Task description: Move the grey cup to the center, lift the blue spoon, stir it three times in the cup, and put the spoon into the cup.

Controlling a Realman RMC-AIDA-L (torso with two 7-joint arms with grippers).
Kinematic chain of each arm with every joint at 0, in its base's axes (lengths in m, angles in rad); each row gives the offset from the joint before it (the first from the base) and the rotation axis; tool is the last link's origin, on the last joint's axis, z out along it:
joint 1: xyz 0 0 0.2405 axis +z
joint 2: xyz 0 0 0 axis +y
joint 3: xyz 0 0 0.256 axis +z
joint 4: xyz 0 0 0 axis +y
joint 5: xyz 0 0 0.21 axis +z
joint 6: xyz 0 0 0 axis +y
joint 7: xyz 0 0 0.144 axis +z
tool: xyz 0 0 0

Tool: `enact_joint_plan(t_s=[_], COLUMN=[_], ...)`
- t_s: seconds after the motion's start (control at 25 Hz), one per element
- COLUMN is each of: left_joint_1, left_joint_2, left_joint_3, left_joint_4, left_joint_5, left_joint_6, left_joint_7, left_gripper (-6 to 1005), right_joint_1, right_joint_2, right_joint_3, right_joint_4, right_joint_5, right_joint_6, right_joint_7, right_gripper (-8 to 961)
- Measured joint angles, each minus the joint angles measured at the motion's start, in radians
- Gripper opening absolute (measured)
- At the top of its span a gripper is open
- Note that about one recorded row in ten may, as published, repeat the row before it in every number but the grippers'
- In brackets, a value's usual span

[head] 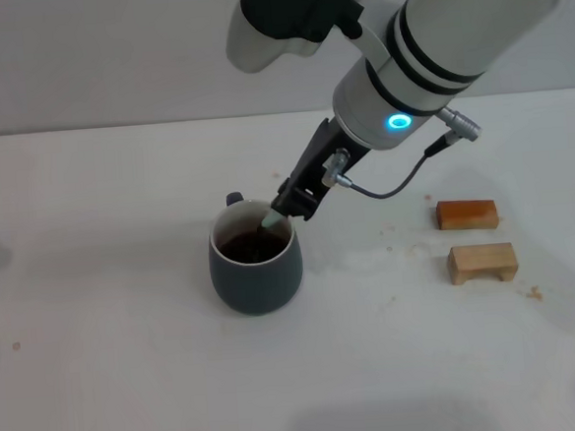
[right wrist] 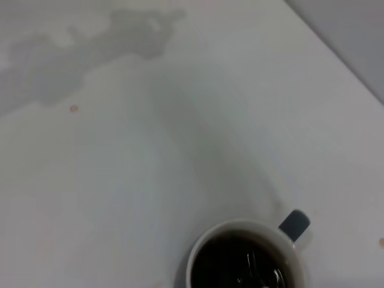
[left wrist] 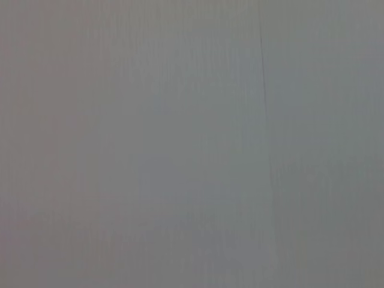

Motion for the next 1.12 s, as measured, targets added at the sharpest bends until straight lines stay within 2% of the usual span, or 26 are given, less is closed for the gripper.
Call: enact_joint_plan(t_s=[0.44,0.8,1.12], left_joint_1=[-0.009,-0.014,-0.011], left_joint_2=[-0.001,-0.002,-0.002], left_joint_3=[-0.001,-0.003,-0.001], left_joint_4=[0.006,0.008,0.001], left_joint_5=[-0.005,-0.005,-0.004], left_joint_6=[0.000,-0.004,-0.002], left_joint_7=[0.000,0.000,0.000], left_gripper=[-3,-3,-2], right_joint_1=[0.022,0.025,0.042], right_joint_2=[-0.002,-0.001,0.001], right_joint_3=[0.000,-0.003,-0.009], right_joint_4=[-0.033,-0.041,-0.035], right_joint_5=[-0.004,0.004,0.045], right_joint_6=[-0.029,0.019,0.000], right_joint_7=[-0.007,-0.009,-0.009], right_gripper=[110,110,110])
